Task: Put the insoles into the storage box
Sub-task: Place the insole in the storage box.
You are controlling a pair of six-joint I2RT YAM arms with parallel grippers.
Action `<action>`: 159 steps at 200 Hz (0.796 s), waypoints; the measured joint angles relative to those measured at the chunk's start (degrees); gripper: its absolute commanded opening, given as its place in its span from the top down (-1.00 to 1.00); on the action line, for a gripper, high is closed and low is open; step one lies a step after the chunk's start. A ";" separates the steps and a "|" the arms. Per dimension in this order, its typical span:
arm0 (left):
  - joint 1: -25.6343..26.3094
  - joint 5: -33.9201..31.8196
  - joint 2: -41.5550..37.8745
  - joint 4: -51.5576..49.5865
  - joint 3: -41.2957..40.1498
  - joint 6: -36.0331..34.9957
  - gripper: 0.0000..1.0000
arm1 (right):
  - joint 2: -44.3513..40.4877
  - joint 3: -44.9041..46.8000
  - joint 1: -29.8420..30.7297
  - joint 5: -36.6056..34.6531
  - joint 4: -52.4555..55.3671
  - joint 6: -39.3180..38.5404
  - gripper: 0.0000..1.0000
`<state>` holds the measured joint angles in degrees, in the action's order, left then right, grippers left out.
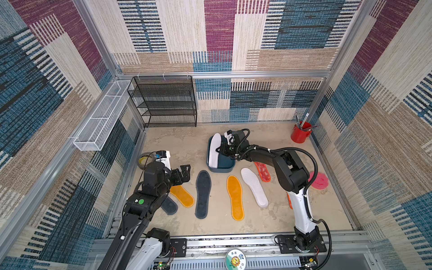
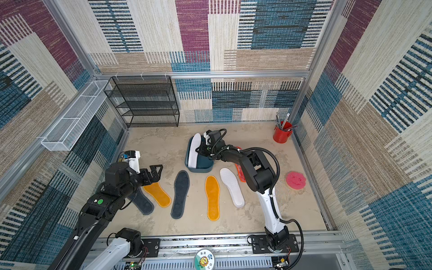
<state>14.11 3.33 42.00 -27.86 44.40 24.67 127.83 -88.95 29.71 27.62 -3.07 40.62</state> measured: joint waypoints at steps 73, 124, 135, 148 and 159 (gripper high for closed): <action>-0.24 0.11 -0.07 0.02 -0.07 0.02 -1.00 | 1.79 -2.01 -0.09 0.26 2.67 -1.07 0.03; -0.46 0.33 -0.11 0.09 -0.07 0.02 -1.00 | -1.44 -1.42 0.17 -2.23 3.41 -1.75 -0.95; -0.46 0.33 -0.13 0.11 -0.07 0.02 -1.00 | -2.45 -1.40 0.37 -2.86 3.45 -1.97 -0.97; -0.48 0.33 -0.13 0.11 -0.07 0.02 -1.00 | -3.48 -1.38 0.59 -3.72 3.45 -2.51 -0.97; -0.48 0.33 -0.13 0.13 -0.07 0.02 -1.00 | -4.15 -1.38 0.66 -4.26 3.61 -2.51 -0.97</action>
<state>13.63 3.66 41.87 -27.73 44.34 24.69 123.68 -90.32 30.37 23.35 0.54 38.11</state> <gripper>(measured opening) 0.998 0.982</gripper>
